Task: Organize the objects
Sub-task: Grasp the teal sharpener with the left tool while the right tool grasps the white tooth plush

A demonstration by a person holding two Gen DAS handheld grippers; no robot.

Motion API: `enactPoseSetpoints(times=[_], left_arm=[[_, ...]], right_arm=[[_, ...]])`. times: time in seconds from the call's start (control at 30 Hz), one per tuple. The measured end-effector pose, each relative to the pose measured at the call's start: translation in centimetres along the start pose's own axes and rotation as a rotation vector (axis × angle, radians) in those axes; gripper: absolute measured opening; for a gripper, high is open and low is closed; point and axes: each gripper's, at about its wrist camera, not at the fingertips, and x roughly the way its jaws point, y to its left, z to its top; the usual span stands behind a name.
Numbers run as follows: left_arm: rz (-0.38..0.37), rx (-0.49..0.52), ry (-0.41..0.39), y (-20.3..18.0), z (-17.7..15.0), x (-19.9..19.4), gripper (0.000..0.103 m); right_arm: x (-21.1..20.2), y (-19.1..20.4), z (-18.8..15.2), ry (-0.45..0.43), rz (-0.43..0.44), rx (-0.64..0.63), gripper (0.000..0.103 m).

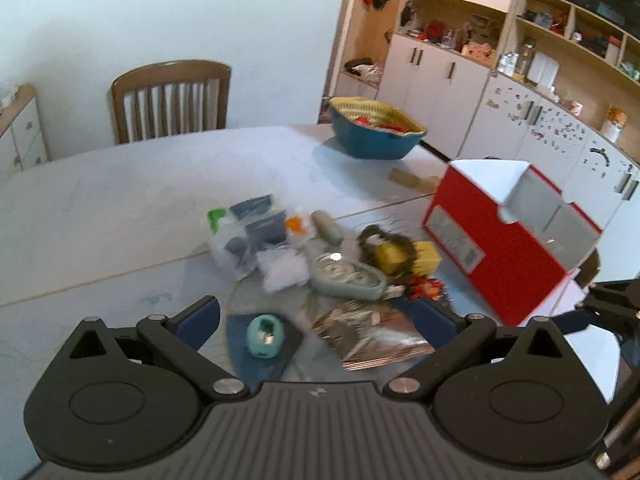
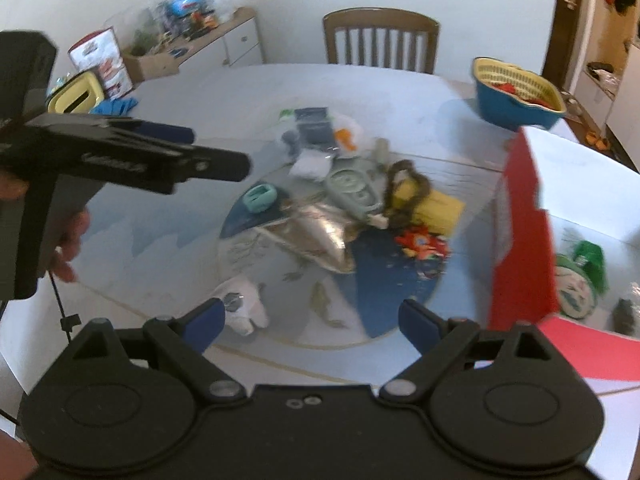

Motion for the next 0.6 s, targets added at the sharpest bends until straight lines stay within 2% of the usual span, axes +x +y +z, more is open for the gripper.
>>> enactPoseSetpoints(times=[0.17,0.33,0.6], left_arm=[[0.056,0.028,0.026,1.7,-1.0,2.1,0.103],[0.073,0.076,0.042,2.6,-2.0,4.1,0.103],[0.086,0.1,0.075,3.2,-3.4,6.9,0.103]], right_arm=[[2.3,1.4,-0.1,0.032,0.022,-0.021,0.092],[4.3,2.6,-0.2,0.063,0.036,-0.057,0.091],[7.0,4.1,-0.1,0.101,0.056,-0.142,0.085]])
